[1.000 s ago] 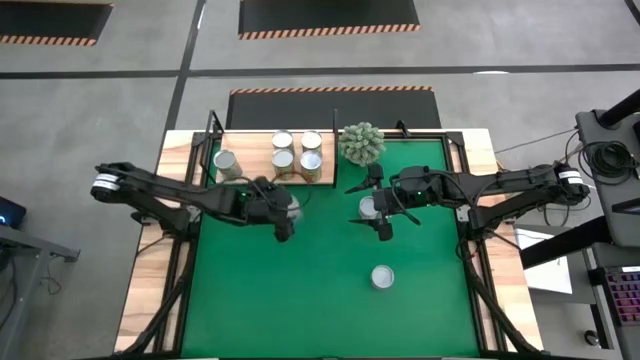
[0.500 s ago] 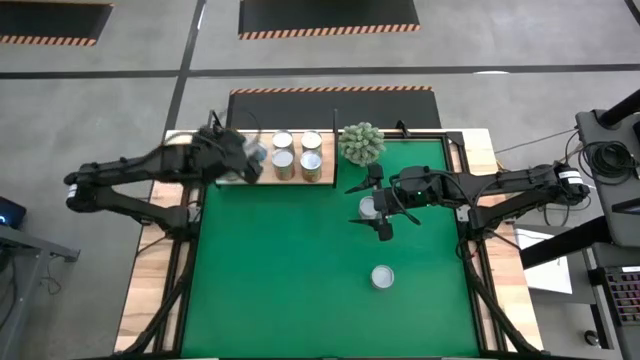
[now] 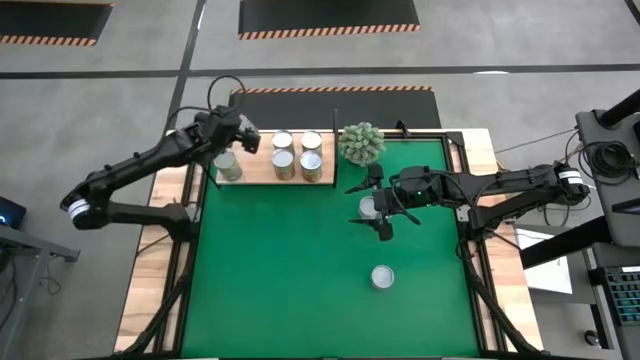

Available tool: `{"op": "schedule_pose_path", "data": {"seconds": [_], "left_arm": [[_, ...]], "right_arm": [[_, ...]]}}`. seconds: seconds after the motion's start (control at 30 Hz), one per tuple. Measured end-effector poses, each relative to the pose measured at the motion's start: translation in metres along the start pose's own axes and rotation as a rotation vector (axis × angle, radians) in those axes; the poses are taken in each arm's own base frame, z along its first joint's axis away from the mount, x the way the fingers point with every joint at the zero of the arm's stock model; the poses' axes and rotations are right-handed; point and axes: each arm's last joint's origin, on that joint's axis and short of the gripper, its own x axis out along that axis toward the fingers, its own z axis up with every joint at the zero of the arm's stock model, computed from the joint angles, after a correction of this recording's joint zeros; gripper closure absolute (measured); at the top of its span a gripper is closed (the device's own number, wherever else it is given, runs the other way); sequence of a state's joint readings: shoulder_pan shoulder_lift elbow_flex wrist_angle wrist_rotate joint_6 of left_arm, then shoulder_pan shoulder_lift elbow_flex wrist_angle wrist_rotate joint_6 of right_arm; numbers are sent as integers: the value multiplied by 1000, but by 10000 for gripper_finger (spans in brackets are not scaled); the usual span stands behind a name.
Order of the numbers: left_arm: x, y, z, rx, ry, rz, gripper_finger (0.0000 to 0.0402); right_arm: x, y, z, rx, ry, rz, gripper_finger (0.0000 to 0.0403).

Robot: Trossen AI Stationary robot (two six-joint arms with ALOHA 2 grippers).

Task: Pick and place cans onto a shelf
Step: Put the canned cherries on the shelf

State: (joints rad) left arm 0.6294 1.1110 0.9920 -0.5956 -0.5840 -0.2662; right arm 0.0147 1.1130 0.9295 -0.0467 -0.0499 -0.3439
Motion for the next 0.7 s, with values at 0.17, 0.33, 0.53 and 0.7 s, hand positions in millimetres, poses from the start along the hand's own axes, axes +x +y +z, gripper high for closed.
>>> {"op": "schedule_pose_path", "data": {"seconds": [0.17, 0.33, 0.53, 0.7], "left_arm": [[24, -4, -2, 19, 53, 46, 88], [46, -13, -10, 50, 127, 71, 88], [65, -23, -19, 67, 186, 98, 88], [75, -27, -24, 83, 219, 108, 88]], "right_arm": [[0, 0, 0, 0, 1, 0, 75], [0, 0, -1, 0, 10, 3, 75], [0, 1, -2, 1, 20, 7, 75], [0, 1, -2, 1, 25, 9, 75]]}}
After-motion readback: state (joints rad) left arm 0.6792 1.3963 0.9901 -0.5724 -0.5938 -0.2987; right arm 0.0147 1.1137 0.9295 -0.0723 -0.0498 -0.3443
